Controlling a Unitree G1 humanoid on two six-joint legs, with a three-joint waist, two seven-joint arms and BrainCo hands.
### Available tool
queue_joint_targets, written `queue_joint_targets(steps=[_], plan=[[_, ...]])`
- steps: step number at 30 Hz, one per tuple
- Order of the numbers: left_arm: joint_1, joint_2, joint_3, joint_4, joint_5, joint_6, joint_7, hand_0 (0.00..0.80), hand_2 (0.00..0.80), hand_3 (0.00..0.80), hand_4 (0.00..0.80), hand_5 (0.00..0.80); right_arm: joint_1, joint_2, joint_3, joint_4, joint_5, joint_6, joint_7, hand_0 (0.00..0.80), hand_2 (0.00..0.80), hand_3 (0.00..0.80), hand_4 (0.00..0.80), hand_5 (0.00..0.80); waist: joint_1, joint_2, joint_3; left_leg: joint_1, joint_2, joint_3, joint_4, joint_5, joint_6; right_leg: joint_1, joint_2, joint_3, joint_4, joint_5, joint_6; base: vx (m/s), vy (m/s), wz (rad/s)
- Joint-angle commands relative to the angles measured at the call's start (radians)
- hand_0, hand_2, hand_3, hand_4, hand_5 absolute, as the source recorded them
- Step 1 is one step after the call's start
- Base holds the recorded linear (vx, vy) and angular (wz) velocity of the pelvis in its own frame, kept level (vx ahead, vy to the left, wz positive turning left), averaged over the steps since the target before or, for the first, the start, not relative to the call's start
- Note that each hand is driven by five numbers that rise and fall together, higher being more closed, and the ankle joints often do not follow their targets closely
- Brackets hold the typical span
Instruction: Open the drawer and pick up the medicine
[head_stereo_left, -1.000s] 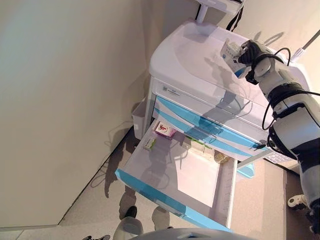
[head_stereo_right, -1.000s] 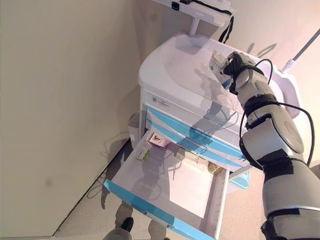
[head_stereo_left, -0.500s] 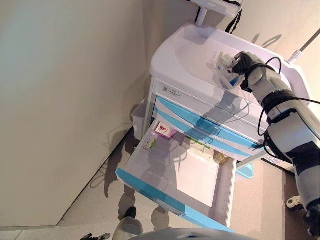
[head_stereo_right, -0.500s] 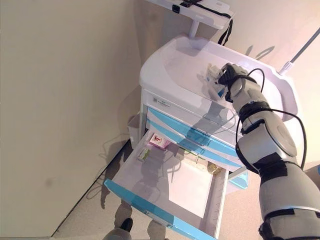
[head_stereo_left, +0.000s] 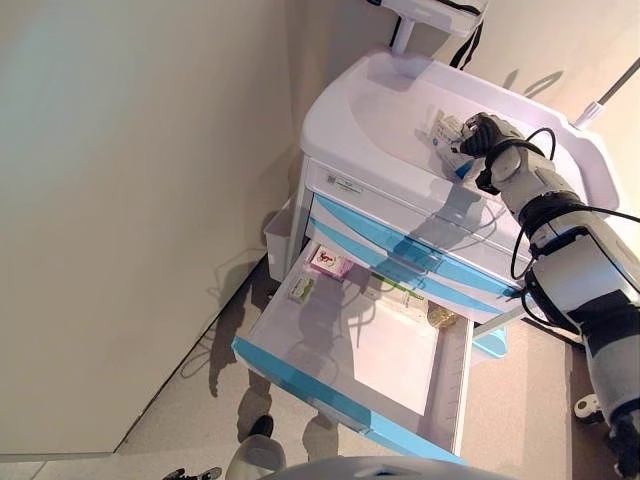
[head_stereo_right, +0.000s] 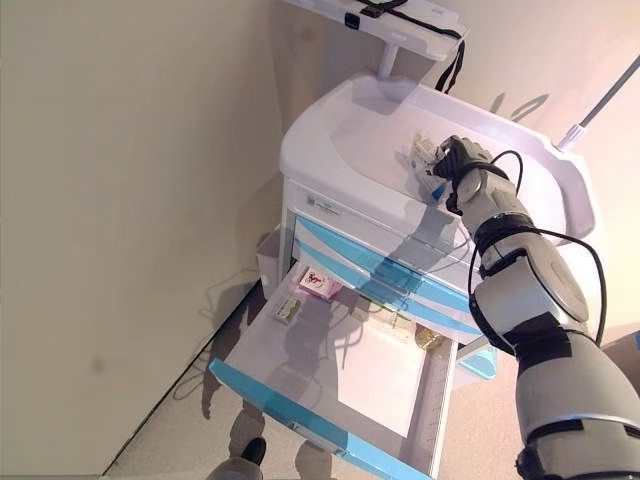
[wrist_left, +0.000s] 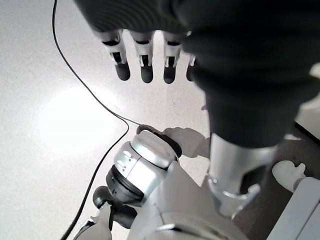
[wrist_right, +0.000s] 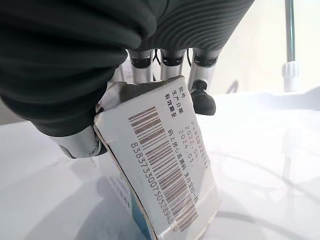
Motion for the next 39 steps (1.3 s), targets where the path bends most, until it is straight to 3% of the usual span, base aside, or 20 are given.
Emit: queue_joint_targets(steps=[1,2,3,4,12,27,32,39], plan=[[-0.036,-0.014,-0.016,0.042,0.018,-0.011,0.0,0.0,0.0,0.0,0.0,0.0,0.035,0.001,0.033,0.012,-0.028,-0.016,0.004,0.8,0.8,0.8,0.8,0.8,0.014,0.018,0.032,0.01,-0.013,0.017,-0.064,0.008,0.013,-0.023,-0.007,-0.028,0.027,0.027,0.052,0.0,0.0,0.0],[-0.035,-0.014,-0.016,0.042,0.018,-0.011,0.0,0.0,0.0,0.0,0.0,0.0,0.035,0.001,0.033,0.012,-0.028,-0.016,0.004,0.8,0.8,0.8,0.8,0.8,0.014,0.018,0.032,0.01,-0.013,0.017,-0.064,0.008,0.013,-0.023,-0.007,-0.028,0.027,0.027,0.052,0.0,0.0,0.0],[-0.035,-0.013,-0.017,0.046,0.021,-0.012,0.0,0.0,0.0,0.0,0.0,0.0,0.041,0.004,0.025,0.016,-0.026,-0.018,-0.001,0.618,0.618,0.618,0.618,0.618,0.015,0.02,0.033,0.01,-0.014,0.016,-0.064,0.007,0.014,-0.024,-0.008,-0.028,0.027,0.027,0.052,0.0,0.0,0.0],[-0.036,-0.013,-0.015,0.05,0.023,-0.012,0.002,0.0,0.0,0.0,0.0,0.0,0.039,0.002,0.021,0.014,-0.024,-0.018,-0.005,0.0,0.0,0.0,0.0,0.0,0.014,0.02,0.032,0.01,-0.014,0.016,-0.064,0.007,0.014,-0.023,-0.008,-0.028,0.026,0.027,0.052,0.0,0.0,0.0],[-0.036,-0.016,-0.011,0.049,0.021,-0.015,0.013,0.0,0.0,0.0,0.0,0.0,0.011,-0.033,-0.016,-0.039,0.044,-0.033,-0.047,0.0,0.0,0.0,0.0,0.0,0.004,0.021,0.027,0.021,-0.015,0.027,-0.064,0.001,0.015,-0.018,-0.008,-0.023,0.029,0.026,0.053,0.0,0.0,0.0],[-0.031,-0.015,0.015,0.055,0.026,-0.019,0.035,0.0,0.0,0.0,0.0,0.0,-0.057,-0.209,-0.083,-0.241,0.127,-0.047,-0.167,0.0,0.0,0.0,0.0,0.0,-0.033,0.026,0.005,0.051,-0.006,0.06,-0.064,-0.016,0.015,-0.002,-0.005,0.006,0.029,0.022,0.054,0.003,0.0,-0.04],[-0.023,-0.018,0.031,0.056,0.036,-0.014,0.035,0.0,0.0,0.0,0.0,0.0,-0.001,-0.293,-0.182,-0.422,0.176,-0.058,-0.221,0.0,0.0,0.0,0.0,0.0,-0.051,0.038,-0.006,0.069,-0.004,0.073,-0.064,-0.025,0.016,0.007,-0.003,0.018,0.031,0.016,0.054,0.017,0.003,-0.13],[-0.015,-0.042,0.044,0.05,0.067,-0.004,0.036,0.0,0.0,0.0,0.0,0.0,0.246,-0.35,-0.466,-0.685,0.35,-0.147,-0.308,0.0,0.0,0.0,0.0,0.0,-0.09,0.081,-0.025,0.105,-0.005,0.112,-0.064,-0.041,0.019,0.027,-0.005,0.046,0.031,0.011,0.056,0.005,0.012,-0.14]])
